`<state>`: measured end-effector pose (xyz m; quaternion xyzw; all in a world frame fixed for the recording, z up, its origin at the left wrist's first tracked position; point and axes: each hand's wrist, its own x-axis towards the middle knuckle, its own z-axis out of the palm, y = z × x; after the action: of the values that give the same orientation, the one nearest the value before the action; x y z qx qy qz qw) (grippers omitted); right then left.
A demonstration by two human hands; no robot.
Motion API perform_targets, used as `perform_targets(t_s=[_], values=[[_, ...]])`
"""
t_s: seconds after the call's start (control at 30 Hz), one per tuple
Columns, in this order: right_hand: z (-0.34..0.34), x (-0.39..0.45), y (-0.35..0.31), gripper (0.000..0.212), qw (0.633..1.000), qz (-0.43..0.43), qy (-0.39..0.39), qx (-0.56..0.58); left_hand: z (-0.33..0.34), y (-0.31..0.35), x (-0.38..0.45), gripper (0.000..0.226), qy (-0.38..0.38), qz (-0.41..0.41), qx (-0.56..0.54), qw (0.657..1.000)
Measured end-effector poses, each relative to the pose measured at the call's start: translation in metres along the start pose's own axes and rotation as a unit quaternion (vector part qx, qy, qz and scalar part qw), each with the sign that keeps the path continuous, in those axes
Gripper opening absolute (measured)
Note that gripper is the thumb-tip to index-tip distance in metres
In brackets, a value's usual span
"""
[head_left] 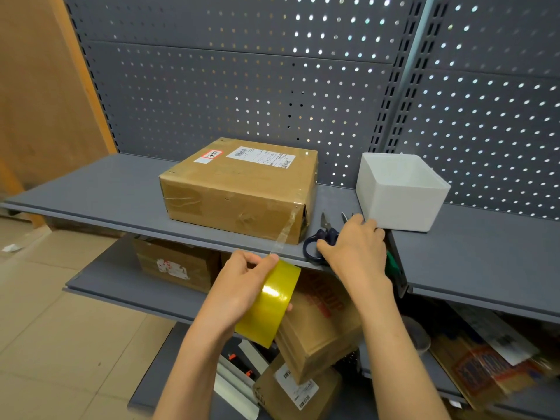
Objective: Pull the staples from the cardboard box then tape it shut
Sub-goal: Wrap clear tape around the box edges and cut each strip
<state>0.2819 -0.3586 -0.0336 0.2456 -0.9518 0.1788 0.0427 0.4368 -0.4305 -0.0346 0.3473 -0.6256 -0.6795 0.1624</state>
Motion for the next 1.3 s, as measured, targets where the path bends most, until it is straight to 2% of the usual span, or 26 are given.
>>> perform_targets(t_s=[0.17, 0.3, 0.43, 0.53, 0.6, 0.67, 0.77, 0.83, 0.93, 1.07, 1.17, 1.3], values=[[0.000, -0.002, -0.005, 0.037, 0.996, -0.044, -0.001, -0.079, -0.001, 0.002, 0.003, 0.020, -0.010, 0.026, 0.000, 1.000], [0.001, -0.003, -0.011, 0.023, 0.996, -0.071, -0.027, -0.053, -0.001, 0.003, 0.004, 0.011, -0.019, 0.035, 0.000, 0.999], [-0.009, -0.004, -0.005, 0.019, 0.998, -0.056, -0.011, 0.013, -0.003, 0.001, 0.007, 0.006, -0.009, 0.048, 0.028, 0.998], [-0.017, 0.002, 0.013, 0.016, 0.995, -0.022, -0.028, 0.096, -0.005, -0.001, 0.009, 0.004, -0.003, 0.062, 0.053, 0.997], [-0.018, 0.007, 0.027, 0.019, 0.981, -0.012, -0.042, 0.187, -0.004, -0.002, 0.010, 0.006, -0.010, 0.059, 0.028, 0.998], [-0.016, 0.006, 0.033, 0.014, 0.958, -0.021, -0.048, 0.282, -0.003, -0.001, 0.009, 0.012, -0.022, 0.050, 0.009, 0.998], [-0.011, -0.003, 0.031, 0.024, 0.923, -0.049, -0.045, 0.378, -0.001, 0.000, 0.008, 0.017, -0.021, 0.049, -0.005, 0.999], [-0.008, -0.011, 0.028, 0.029, 0.913, -0.078, -0.017, 0.400, 0.000, 0.001, 0.008, 0.015, -0.015, 0.051, -0.007, 0.999], [-0.008, -0.020, 0.027, 0.040, 0.920, -0.109, 0.014, 0.377, 0.001, 0.003, 0.006, 0.012, -0.022, 0.050, 0.004, 0.998], [-0.012, -0.027, 0.035, 0.060, 0.936, -0.098, -0.021, 0.338, 0.002, 0.003, 0.008, 0.011, -0.009, 0.034, 0.013, 0.999], [-0.022, -0.033, 0.044, 0.061, 0.951, -0.100, -0.048, 0.287, 0.004, 0.002, 0.010, 0.008, 0.003, 0.038, 0.031, 0.999], [-0.035, -0.040, 0.054, 0.059, 0.955, -0.111, -0.089, 0.262, 0.004, 0.001, 0.010, 0.007, 0.014, 0.042, 0.059, 0.997]])
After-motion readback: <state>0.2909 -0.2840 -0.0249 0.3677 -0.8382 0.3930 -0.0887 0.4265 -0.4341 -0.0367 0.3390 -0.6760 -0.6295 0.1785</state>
